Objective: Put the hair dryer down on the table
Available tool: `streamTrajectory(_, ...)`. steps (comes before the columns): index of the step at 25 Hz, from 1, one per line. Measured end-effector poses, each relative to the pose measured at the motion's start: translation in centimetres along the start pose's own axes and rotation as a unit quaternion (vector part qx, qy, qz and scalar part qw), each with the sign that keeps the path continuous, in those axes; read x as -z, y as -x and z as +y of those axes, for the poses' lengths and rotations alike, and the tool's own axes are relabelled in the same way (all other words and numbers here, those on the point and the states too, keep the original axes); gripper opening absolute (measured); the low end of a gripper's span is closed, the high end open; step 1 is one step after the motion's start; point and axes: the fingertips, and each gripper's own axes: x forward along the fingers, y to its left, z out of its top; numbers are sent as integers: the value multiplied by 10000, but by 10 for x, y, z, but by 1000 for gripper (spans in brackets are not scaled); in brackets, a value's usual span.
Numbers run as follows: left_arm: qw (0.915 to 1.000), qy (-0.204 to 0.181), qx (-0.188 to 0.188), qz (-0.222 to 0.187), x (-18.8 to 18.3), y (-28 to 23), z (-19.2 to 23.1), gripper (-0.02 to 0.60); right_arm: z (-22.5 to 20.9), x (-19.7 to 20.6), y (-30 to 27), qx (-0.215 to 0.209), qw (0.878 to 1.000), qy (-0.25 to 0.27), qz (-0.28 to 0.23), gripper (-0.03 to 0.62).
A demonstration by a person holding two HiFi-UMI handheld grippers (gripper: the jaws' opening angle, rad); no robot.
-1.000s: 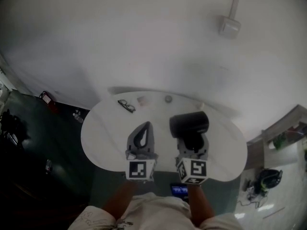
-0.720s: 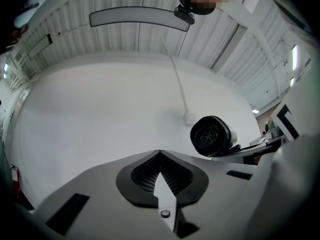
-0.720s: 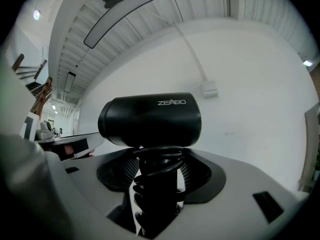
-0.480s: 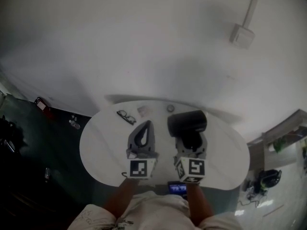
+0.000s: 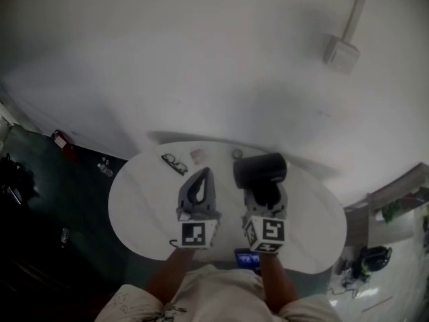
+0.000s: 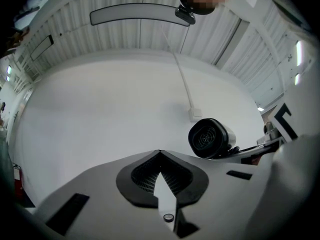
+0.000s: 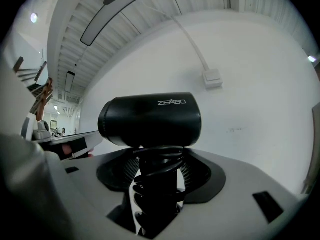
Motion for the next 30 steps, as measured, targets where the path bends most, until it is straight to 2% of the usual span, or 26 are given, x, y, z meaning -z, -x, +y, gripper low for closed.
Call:
streamTrajectory(8,9999,-32,-158,8,2,9,-4,-5,-2,51,-20,-115,9978,-48,644,261)
streamTrajectory(15,9993,-79,-352,96,6,16,3,-5,3,122,-34,-236,9874,-143,1556,261)
streamTrajectory(24,9990,-107,-411,149,12,22,2,-5,12,220,-44,-391,9565,-53,2892,261)
streamTrajectory(30,9985,8,-473,259,20,25,6,-5,15,262,-49,-385,9337,55,3560,261)
